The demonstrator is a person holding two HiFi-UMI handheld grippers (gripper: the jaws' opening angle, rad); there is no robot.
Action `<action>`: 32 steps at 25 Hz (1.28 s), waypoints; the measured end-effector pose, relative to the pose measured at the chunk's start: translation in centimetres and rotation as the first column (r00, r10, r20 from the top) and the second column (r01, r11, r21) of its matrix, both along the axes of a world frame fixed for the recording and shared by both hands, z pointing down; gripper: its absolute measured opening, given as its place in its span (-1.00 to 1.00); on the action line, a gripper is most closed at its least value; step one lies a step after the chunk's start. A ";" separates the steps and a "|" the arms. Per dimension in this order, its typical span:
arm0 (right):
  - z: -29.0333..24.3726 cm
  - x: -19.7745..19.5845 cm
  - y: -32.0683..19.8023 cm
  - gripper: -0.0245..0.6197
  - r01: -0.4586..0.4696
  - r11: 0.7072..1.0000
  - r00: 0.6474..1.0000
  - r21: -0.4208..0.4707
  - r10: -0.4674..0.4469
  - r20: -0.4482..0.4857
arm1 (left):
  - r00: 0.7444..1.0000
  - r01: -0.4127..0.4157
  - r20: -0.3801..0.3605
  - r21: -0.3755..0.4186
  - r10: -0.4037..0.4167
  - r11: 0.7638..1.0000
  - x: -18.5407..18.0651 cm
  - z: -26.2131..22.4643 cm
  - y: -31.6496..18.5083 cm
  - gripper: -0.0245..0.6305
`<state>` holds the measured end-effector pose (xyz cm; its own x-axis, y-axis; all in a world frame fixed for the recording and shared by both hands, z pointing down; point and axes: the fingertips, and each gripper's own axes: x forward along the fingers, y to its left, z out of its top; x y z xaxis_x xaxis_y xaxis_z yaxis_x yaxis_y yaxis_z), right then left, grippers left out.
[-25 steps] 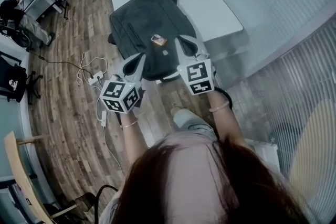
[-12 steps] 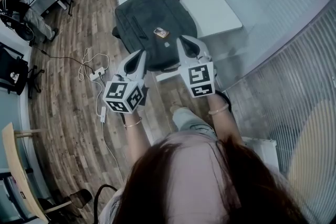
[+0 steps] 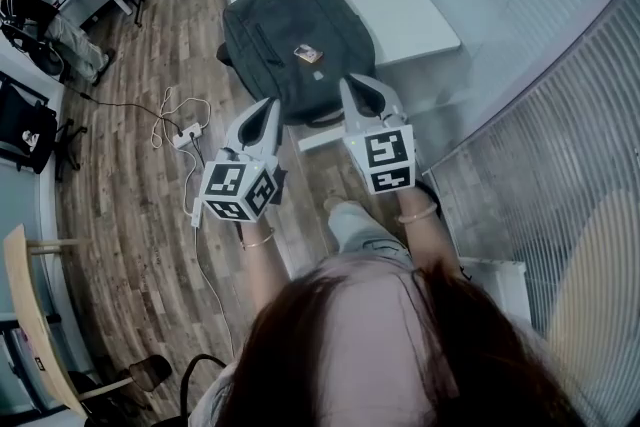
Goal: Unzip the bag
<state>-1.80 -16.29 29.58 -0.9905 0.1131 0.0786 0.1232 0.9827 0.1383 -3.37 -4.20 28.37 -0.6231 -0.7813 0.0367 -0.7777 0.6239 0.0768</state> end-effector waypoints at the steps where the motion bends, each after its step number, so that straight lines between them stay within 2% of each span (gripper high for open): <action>1: 0.0 0.4 0.1 -0.91 0.001 1.000 1.000 -0.003 -0.001 0.003 | 1.000 0.003 0.002 0.003 -0.003 1.000 0.4 0.0 0.1 -0.90; 9: -0.4 3.1 1.2 -0.91 0.005 1.000 1.000 0.000 -0.005 0.028 | 0.999 0.029 0.027 0.012 -0.030 1.000 3.2 -0.6 1.4 -0.90; 19: -1.2 6.3 2.0 -0.91 -0.033 0.999 0.997 0.024 0.031 0.070 | 0.998 0.025 0.049 0.017 -0.025 1.000 6.6 -0.9 2.3 -0.90; 32: -1.4 8.7 3.0 -0.91 -0.050 0.999 0.995 0.020 0.048 0.085 | 0.999 0.014 0.051 0.019 -0.015 1.000 8.9 -0.3 3.7 -0.90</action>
<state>6.85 -13.33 28.16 -0.9980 0.0636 -0.0039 0.0620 0.9839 0.1674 5.50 -0.45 28.09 -0.6349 -0.7725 -0.0103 -0.7720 0.6338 0.0487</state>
